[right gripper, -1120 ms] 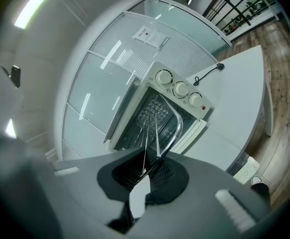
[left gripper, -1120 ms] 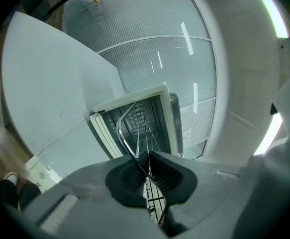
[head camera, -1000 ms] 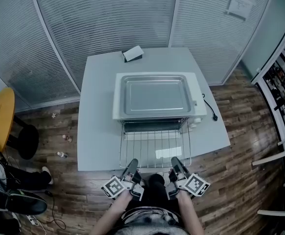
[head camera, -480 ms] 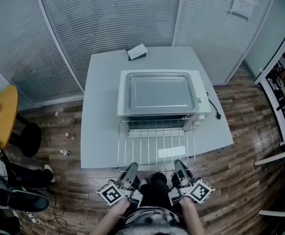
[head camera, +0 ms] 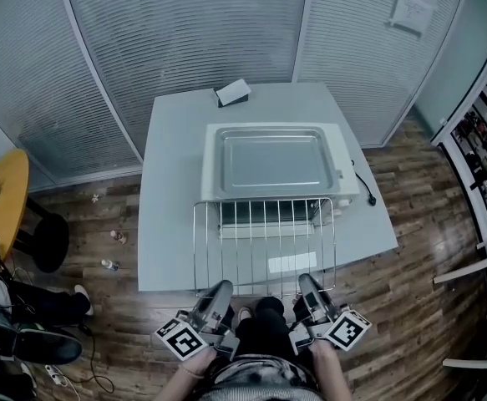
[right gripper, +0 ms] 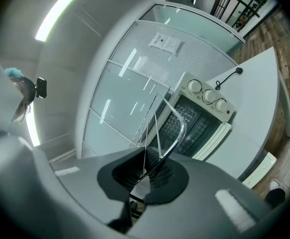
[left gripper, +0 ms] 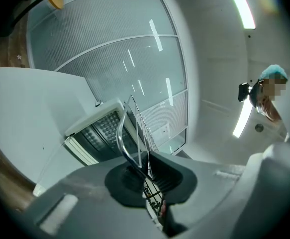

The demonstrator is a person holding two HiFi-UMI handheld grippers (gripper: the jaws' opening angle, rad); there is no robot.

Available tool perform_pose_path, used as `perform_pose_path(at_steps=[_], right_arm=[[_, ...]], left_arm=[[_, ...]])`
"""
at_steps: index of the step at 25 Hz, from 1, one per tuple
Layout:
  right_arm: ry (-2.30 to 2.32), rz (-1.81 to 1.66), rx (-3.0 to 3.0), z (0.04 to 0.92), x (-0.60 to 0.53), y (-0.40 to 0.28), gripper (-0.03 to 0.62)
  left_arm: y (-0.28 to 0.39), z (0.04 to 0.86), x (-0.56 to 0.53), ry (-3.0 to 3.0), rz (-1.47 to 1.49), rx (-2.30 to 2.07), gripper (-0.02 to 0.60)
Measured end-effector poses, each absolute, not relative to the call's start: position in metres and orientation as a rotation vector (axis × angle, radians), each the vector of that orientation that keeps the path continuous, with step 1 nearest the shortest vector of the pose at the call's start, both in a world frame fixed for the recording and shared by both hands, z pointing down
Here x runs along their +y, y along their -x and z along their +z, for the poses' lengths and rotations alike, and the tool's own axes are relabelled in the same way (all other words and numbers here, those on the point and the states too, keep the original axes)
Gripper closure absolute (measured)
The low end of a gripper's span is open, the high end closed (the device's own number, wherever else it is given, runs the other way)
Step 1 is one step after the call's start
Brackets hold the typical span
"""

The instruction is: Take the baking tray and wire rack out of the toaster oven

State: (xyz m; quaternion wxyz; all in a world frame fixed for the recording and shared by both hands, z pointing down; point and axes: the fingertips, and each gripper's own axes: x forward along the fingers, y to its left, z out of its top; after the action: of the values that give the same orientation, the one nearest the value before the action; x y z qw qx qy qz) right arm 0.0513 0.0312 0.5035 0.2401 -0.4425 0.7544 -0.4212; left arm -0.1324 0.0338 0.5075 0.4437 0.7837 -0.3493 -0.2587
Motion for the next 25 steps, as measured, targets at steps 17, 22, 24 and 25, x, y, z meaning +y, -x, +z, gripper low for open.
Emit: perform_pose_path(at_steps=[17, 22, 24, 25], right_arm=[[1.212, -1.15, 2.025, 0.474, -0.064, -0.062, 0.592], [1.225, -1.175, 2.013, 0.475, -0.092, -0.072, 0.591], [1.228, -1.184, 2.005, 0.475, -0.101, -0.076, 0.591], [1.232, -1.192, 1.999, 0.476, -0.105, -0.079, 0.591]], left_arm=[[0.118, 0.484, -0.061, -1.887, -0.635, -0.864, 0.578], [0.107, 0.486, -0.087, -1.863, -0.609, -0.859, 0.577], [0.102, 0.487, -0.095, -1.862, -0.594, -0.872, 0.578], [0.099, 0.485, -0.099, -1.86, -0.591, -0.876, 0.577]])
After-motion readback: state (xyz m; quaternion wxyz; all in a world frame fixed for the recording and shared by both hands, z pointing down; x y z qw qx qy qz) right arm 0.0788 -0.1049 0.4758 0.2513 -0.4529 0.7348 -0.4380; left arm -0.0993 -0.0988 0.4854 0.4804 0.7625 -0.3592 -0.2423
